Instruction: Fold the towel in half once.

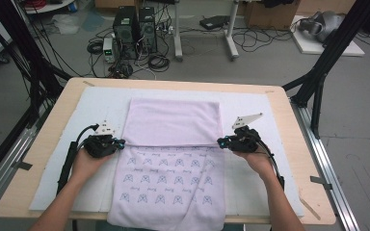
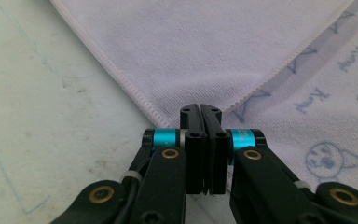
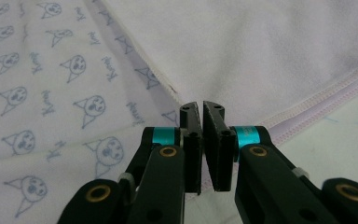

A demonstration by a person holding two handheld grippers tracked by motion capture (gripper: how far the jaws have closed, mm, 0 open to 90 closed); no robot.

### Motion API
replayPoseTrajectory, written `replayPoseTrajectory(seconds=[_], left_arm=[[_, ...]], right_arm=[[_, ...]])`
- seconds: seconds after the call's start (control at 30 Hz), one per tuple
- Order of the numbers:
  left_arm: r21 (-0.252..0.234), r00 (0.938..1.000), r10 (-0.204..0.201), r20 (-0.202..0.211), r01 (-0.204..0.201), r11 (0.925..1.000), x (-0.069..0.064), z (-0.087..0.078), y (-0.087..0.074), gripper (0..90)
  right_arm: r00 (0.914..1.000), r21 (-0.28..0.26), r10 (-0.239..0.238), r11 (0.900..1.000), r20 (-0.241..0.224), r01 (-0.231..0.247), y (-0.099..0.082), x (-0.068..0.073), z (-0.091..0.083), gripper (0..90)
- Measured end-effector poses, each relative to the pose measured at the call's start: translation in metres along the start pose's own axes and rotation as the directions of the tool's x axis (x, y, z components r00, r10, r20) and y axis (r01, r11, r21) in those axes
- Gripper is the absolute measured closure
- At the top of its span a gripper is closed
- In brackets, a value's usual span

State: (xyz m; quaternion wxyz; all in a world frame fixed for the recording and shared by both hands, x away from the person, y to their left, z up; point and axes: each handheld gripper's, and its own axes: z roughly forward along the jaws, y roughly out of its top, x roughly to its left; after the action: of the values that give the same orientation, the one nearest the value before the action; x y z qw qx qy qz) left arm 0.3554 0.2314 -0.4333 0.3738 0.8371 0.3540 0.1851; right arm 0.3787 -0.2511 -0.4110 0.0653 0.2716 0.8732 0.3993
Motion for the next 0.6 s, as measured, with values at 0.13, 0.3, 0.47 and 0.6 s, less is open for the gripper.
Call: replayPoseTrajectory(seconds=[0.13,0.3,0.47,0.6], left_arm=[[-0.042,0.9999,-0.013,0.003,0.013,0.999,0.002,-0.009,0.004,88.4],[-0.079,1.0,-0.007,0.005,0.007,0.9968,-0.001,-0.021,0.009,88.4],[-0.104,0.9998,0.008,0.018,-0.006,0.9946,-0.009,-0.038,0.011,88.4],[-0.122,0.9983,0.051,0.027,-0.047,0.9915,-0.028,-0.059,0.007,88.4]], right_arm=[[1.0,-0.012,-0.003,0.9999,0.004,0.003,0.0,0.0,-0.003,86.1],[0.9999,-0.033,-0.011,0.9994,0.008,0.011,0.002,0.001,-0.009,86.1],[0.9997,-0.06,-0.023,0.9979,0.006,0.023,0.004,0.009,-0.023,86.5],[0.9984,-0.081,-0.057,0.995,0.008,0.057,0.002,0.027,-0.039,86.8]])
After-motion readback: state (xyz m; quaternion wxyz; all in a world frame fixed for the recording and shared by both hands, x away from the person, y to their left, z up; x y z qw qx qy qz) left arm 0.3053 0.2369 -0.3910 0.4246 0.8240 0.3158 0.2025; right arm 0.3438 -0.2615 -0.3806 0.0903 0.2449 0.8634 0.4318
